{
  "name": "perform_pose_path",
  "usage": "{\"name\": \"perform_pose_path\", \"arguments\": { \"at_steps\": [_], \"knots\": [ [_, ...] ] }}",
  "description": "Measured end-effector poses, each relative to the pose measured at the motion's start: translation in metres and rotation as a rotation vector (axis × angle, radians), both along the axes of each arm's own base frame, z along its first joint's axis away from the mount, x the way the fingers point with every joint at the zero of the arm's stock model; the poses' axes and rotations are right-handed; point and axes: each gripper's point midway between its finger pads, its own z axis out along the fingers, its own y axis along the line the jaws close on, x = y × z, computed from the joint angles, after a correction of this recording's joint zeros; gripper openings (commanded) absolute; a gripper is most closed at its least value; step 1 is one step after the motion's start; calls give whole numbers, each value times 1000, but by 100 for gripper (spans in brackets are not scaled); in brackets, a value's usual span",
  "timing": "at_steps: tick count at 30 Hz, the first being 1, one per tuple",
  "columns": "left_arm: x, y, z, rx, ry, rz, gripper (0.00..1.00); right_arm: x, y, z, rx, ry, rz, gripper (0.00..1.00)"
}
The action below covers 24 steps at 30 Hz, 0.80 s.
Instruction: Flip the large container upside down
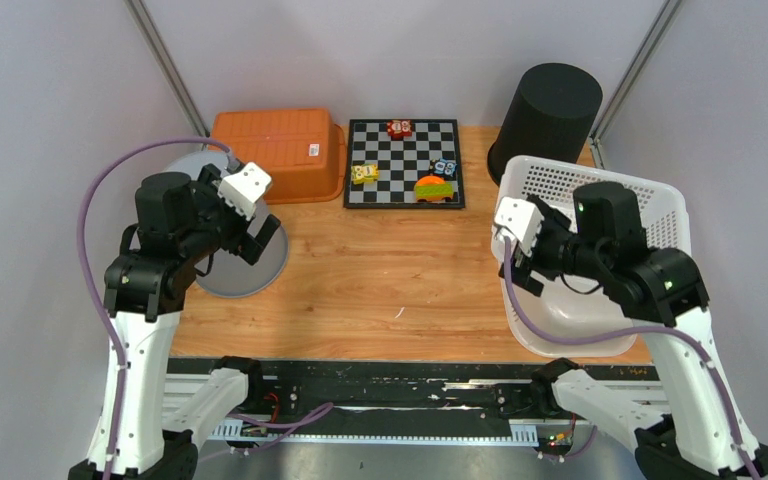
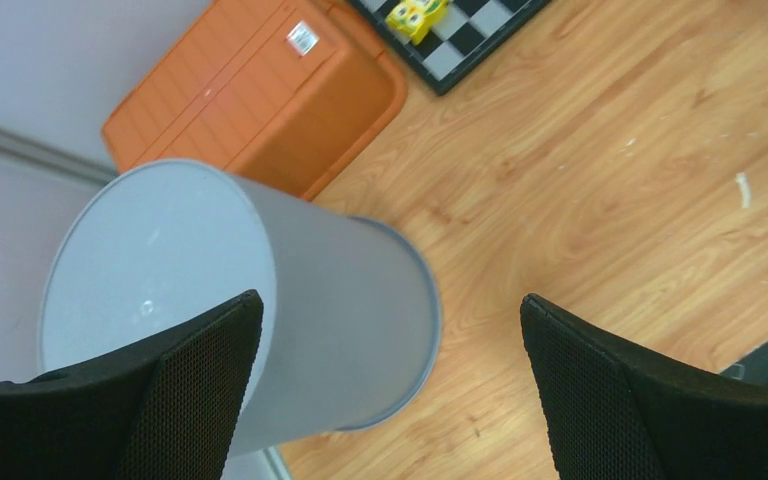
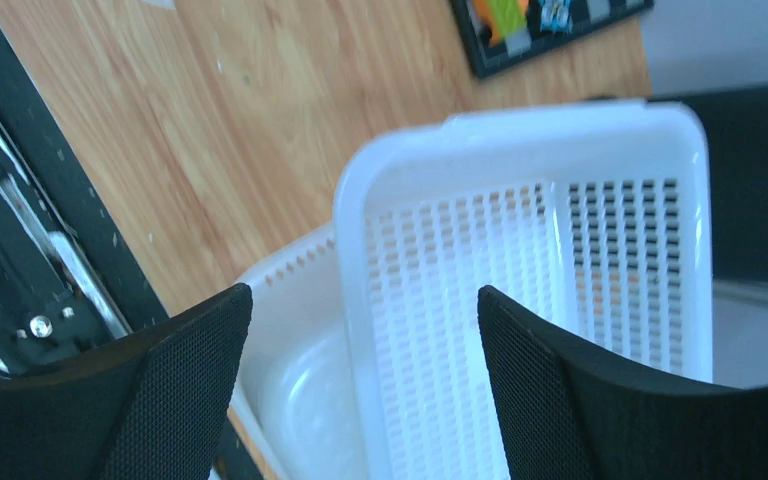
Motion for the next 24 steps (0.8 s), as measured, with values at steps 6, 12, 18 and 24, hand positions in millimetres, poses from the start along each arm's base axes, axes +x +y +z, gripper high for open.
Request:
{"name": "perform_pose_path", "arguments": {
  "at_steps": [6, 12, 18, 24],
  "knots": [
    [-22, -22, -2, -75, -4, -118, 100, -11, -38, -37, -163, 5, -87, 86],
    [-26, -33, -12, -126, 34, -158, 100, -6, -48, -56, -238, 38, -115, 85],
    [-25, -35, -16, -142, 41, -163, 100, 4, -46, -72, -281, 94, -113, 82],
    [-25, -36, -21, -144, 44, -165, 100, 16, -39, -83, -305, 147, -104, 75]
  ]
}}
